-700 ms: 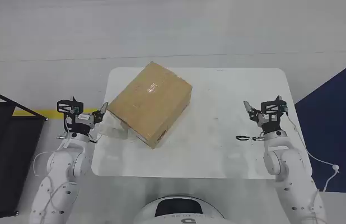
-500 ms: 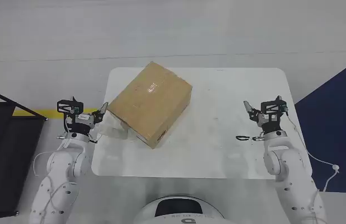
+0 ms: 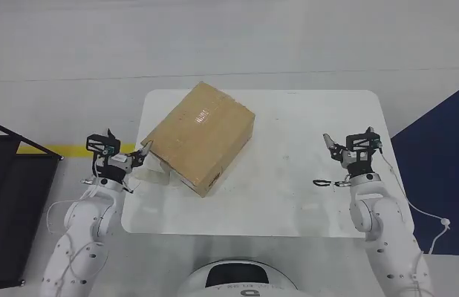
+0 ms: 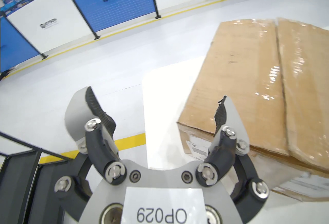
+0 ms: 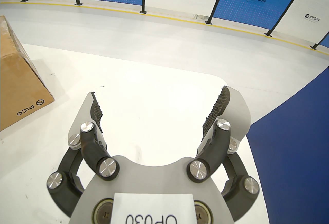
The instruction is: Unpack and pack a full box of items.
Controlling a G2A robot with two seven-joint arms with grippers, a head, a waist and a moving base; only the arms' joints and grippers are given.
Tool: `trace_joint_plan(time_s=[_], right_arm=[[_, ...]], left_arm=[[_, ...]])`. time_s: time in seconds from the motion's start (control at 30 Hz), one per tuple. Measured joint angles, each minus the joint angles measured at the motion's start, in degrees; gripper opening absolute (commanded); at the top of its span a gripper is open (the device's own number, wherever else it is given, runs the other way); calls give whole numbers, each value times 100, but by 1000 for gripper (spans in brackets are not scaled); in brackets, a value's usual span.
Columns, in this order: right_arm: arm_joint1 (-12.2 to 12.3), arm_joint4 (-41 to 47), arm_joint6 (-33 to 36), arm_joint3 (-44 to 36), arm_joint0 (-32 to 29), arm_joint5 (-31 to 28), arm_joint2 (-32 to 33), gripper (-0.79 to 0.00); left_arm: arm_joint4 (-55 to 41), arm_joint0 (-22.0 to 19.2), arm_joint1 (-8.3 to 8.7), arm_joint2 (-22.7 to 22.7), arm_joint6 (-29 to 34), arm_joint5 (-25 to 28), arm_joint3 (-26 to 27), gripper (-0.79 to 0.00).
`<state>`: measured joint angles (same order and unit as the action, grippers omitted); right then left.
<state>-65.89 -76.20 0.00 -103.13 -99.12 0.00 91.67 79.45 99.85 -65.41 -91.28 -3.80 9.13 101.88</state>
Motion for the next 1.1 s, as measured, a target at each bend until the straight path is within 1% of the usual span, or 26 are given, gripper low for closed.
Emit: trace_joint_plan(time_s=[0.07, 0.17, 0.27, 0.33, 0.4, 0.5, 0.73, 0.87, 1.0, 1.1], right_arm=[[0, 0, 0, 0, 0, 0, 0, 0], [0, 0, 0, 0, 0, 0, 0, 0], [0, 0, 0, 0, 0, 0, 0, 0], [0, 0, 0, 0, 0, 0, 0, 0], [0, 0, 0, 0, 0, 0, 0, 0], [0, 0, 0, 0, 0, 0, 0, 0], [0, 0, 0, 0, 0, 0, 0, 0], [0, 0, 0, 0, 0, 0, 0, 0], [0, 0, 0, 0, 0, 0, 0, 0], [0, 0, 0, 0, 0, 0, 0, 0]], left_arm=[[180, 84, 30, -53, -232, 402, -56, 0], [495, 209, 67, -99, -586, 794, -132, 0], [652, 289, 98, -168, -870, 1125, -187, 0], [776, 320, 116, -221, -996, 1230, -208, 0], [908, 342, 129, -255, -1085, 1266, -226, 0], [1060, 313, 132, -233, -1105, 1177, -258, 0], [1557, -36, 106, 193, -797, 963, -399, 0], [1615, -207, 99, 328, -757, 998, -513, 0], [1491, -275, 100, 288, -817, 993, -499, 0], [1240, -252, 109, 137, -900, 1059, -380, 0]])
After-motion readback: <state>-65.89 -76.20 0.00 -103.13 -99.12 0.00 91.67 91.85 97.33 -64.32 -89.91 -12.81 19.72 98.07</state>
